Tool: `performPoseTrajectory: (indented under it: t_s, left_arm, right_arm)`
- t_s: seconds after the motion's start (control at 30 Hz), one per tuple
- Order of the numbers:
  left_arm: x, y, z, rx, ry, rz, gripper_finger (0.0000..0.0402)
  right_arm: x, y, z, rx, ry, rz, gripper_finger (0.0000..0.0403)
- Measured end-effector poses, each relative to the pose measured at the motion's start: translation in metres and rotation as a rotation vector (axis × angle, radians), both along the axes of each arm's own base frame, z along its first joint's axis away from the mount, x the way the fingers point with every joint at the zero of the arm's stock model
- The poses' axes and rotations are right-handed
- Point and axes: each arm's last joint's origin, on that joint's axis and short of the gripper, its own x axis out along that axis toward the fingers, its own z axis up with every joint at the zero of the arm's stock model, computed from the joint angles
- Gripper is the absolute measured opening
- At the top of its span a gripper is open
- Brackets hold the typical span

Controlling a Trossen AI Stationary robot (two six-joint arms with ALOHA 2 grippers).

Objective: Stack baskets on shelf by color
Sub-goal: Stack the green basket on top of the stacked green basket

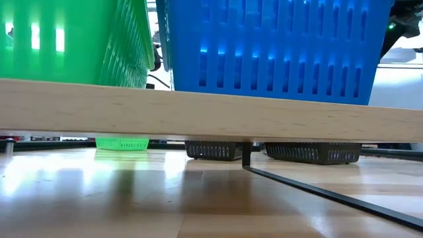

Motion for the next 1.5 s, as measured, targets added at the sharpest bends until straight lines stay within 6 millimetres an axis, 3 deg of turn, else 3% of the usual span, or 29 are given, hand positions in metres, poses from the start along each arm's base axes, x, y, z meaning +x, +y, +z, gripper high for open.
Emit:
performPoseTrajectory:
  t_s: [0.1,0.47,0.8,0.97,1.13,1.3,1.5]
  left_arm:
    - [0.000,0.000,0.000,0.003,0.007,-0.013,0.0009]
    - [0.003,-0.007,0.001,0.003,0.012,-0.030,0.0001]
    - [0.031,-0.041,0.041,0.011,0.036,-0.132,0.0000]
    - [0.048,-0.084,0.075,0.041,-0.036,-0.184,0.0000]
    - [0.057,-0.142,0.110,0.086,-0.126,-0.249,0.0000]
    - [0.056,-0.202,0.141,0.112,-0.277,-0.314,0.0000]
    - [0.042,-0.267,0.171,0.101,-0.487,-0.425,0.0000]
  right_arm:
    - [0.000,0.000,0.000,0.000,0.000,0.000,0.0118]
    - [0.000,0.000,0.000,0.000,0.000,0.000,0.0118]
    - [0.000,0.000,0.000,0.001,0.002,0.001,0.0118]
    - [0.000,0.000,0.000,0.001,0.003,0.001,0.0118]
    - [0.000,0.000,0.000,0.001,0.003,0.001,0.0118]
    - [0.000,0.000,0.000,0.005,0.000,-0.004,0.0118]
    - [0.000,0.000,0.000,0.008,0.002,-0.005,0.0118]
